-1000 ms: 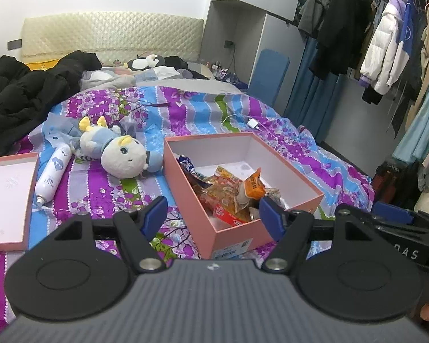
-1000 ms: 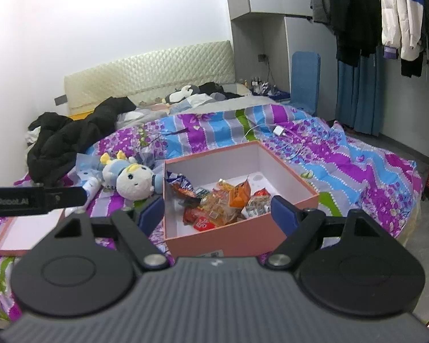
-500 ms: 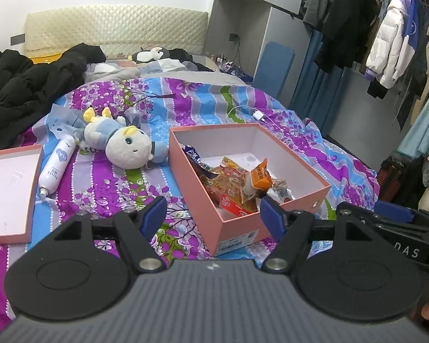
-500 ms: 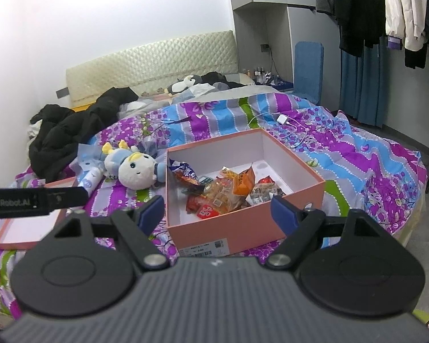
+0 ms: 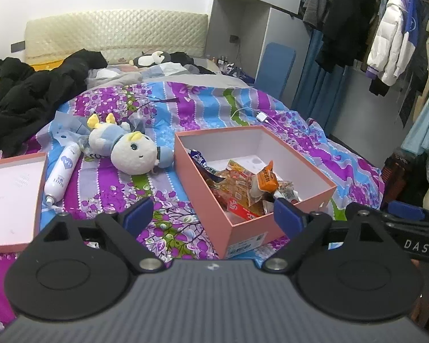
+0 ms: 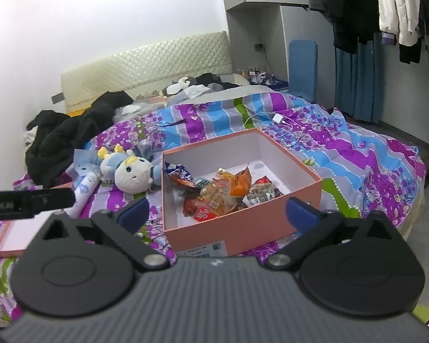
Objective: Organize snacks
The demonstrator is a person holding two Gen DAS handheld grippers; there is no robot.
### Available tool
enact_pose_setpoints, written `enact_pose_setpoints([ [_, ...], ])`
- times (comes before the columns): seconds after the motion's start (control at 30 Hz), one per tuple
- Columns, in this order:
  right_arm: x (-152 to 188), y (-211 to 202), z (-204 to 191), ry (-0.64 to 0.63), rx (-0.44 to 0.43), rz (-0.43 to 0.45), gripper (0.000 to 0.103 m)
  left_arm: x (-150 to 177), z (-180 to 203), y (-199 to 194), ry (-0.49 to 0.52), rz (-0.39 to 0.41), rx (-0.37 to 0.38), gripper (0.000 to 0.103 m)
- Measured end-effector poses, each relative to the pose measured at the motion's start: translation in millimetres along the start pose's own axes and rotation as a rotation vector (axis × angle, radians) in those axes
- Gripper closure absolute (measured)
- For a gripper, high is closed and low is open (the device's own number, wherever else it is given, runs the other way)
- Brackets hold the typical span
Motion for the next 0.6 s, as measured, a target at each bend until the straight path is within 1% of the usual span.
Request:
enact_pose_setpoints([
  [0.17,0.9,0.0,-0.2,0.003,0.001,-0.005,0.0,-0.4,0.7,1.3,0.005,-0.003,-0.011,0.01],
  [0.37,-0.5,-0.8,-1.2,0.003,0.004,0.003,0.0,0.0,2.6,1.1,0.009,-0.019,0.003,0.009],
  [0.6,-1.4,-1.8,-2.0,0.004,0.006,0.01,0.0,-1.5,2.0,0.9,0.014,-0.014,-0.011,0.009],
])
Point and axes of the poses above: each gripper's, at about its wrist camera, not at the fingertips, and y roughly the way its jaws point, z to its right, x to its underside, the point moved 3 cm from there along y, roughly the way its jaws point, and after that the axes turned 12 degrees about z, right-handed, at the moved point
